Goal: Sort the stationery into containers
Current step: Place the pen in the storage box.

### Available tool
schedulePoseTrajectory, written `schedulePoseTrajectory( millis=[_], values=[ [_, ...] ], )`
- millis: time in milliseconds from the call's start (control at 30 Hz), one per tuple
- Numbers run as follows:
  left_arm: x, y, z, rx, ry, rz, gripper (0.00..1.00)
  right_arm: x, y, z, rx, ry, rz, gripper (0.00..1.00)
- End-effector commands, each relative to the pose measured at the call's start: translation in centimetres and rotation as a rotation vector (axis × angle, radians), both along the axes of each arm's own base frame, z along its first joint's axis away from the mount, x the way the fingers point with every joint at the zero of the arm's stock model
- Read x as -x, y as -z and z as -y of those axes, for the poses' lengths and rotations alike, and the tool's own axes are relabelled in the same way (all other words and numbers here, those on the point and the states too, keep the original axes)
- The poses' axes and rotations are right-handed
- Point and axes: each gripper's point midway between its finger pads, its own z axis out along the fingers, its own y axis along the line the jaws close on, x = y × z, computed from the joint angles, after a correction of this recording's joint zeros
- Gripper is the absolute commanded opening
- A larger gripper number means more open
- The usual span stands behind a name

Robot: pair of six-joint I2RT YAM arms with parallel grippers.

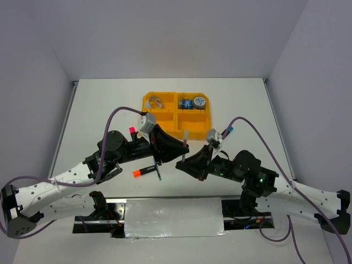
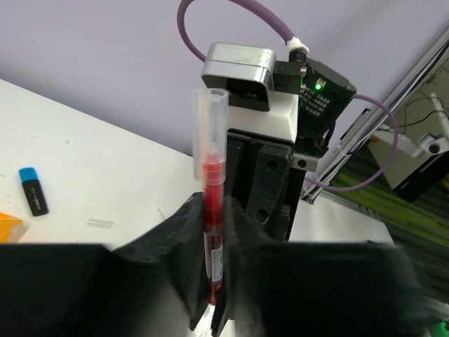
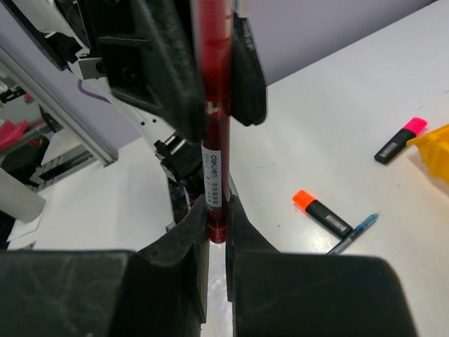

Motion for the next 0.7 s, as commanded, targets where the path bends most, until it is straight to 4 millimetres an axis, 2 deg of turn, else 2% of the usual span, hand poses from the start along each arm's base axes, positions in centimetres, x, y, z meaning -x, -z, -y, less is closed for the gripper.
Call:
schedulePoseTrajectory(
  millis=[0,33,100,233,333,400,600,633,667],
  values=[
    [0.9,-2.2,0.0,0.058,0.047,0.049,0.33,0.1,-3.2,0.2,-0.092,0.004,0.034,0.0],
    [1.0,-2.3,0.0,0.064,0.05,0.052,0.43,0.1,-3.3,0.2,-0.092,0.007,0.034,0.0],
    [1.0,-1.9,0.0,0.059,0.048,0.044,0.56,0.0,-3.4,0.2,-0.097,0.011,0.033,0.0],
    [1.1,-1.6,-0.1,0.05,0.048,0.04,0.56,-0.1,-3.7,0.3,-0.106,0.019,0.028,0.0],
    [0.9,-1.1,-0.2,0.044,0.036,0.031,0.34,-0.2,-3.9,0.4,-0.108,0.026,0.027,0.0],
    [0.8,-0.9,-0.2,0.042,0.032,0.026,0.26,-0.2,-4.0,0.3,-0.111,0.023,0.022,0.0],
    [0.6,-0.1,0.4,0.021,0.04,0.011,0.26,0.2,-4.2,-0.5,-0.101,-0.012,0.013,0.0],
    [0.6,0.1,0.5,0.018,0.043,0.011,0.25,0.2,-4.1,-0.6,-0.096,-0.015,0.012,0.0],
    [0.6,0.0,0.5,0.017,0.044,0.012,0.18,0.3,-4.3,-0.7,-0.098,-0.021,0.011,0.0]
  ],
)
